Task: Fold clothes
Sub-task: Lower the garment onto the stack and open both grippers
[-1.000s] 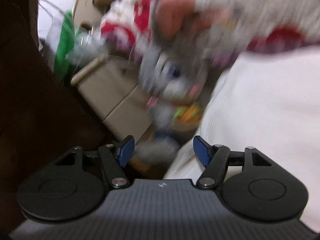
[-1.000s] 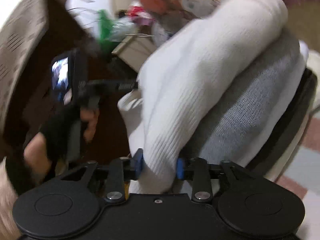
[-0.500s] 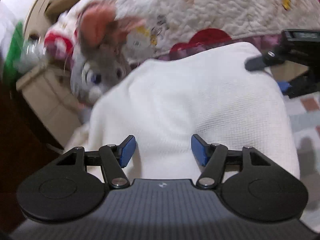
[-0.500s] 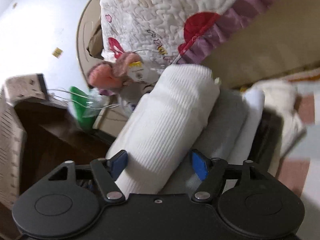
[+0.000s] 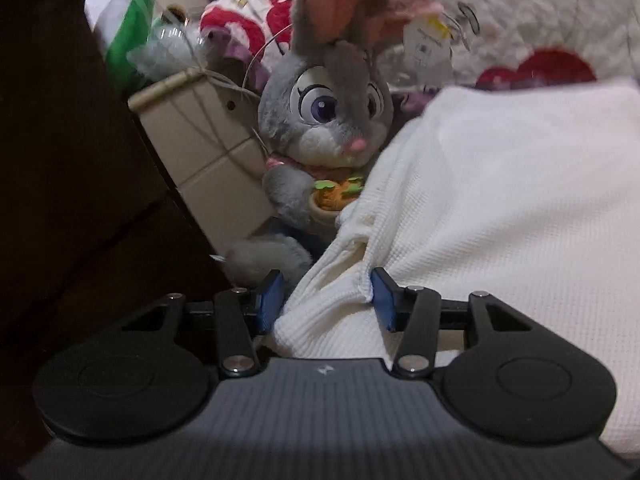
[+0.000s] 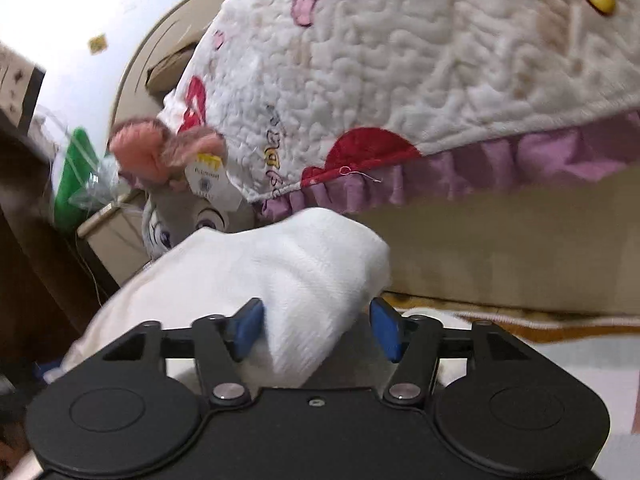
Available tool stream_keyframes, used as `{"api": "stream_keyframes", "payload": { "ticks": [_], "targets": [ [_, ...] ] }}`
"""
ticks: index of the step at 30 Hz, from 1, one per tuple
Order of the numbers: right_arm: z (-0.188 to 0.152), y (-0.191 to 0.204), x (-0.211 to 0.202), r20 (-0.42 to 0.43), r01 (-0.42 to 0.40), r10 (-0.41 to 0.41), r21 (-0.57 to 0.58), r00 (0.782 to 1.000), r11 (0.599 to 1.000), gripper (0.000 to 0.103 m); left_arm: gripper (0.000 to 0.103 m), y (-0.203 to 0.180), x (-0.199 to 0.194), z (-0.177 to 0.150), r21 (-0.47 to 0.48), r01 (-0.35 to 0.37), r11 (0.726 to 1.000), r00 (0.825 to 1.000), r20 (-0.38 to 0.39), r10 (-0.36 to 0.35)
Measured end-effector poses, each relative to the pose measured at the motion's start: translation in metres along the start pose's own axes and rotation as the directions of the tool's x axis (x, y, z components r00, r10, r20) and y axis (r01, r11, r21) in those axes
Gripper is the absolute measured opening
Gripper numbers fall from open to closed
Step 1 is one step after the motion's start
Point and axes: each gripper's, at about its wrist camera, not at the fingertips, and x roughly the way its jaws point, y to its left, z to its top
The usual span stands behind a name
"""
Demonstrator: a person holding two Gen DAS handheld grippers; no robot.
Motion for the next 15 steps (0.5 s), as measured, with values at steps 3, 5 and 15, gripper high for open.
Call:
{"api": "stream_keyframes", "payload": {
  "ticks": [3, 5, 15],
  "targets": [
    [-0.009, 0.022, -0.017, 0.019, 0.022, -0.021, -0.048, 1.000, 0.999, 0.063, 0.050, 0.000, -0.013, 0.004, -0.044, -0.004, 0.999, 1.000, -0.013, 0.003],
    [-0.020, 0.038, -0.033, 0.015, -0.036, 0.037, -0.100, 0.999, 0.994, 0.064, 0.051, 0.000, -0.033, 0.005, -0.090, 0.031, 0.995, 0.999, 0.014, -0.030],
    [-0.111, 0.083, -0.085, -0.252, -0.358, 0.304, -0.209, 0.919, 0.910, 0.062, 0.070, -0.057, -0.127, -0.033, -0.025, 0.034, 0.999, 0.999, 0.011, -0.033]
  ]
}}
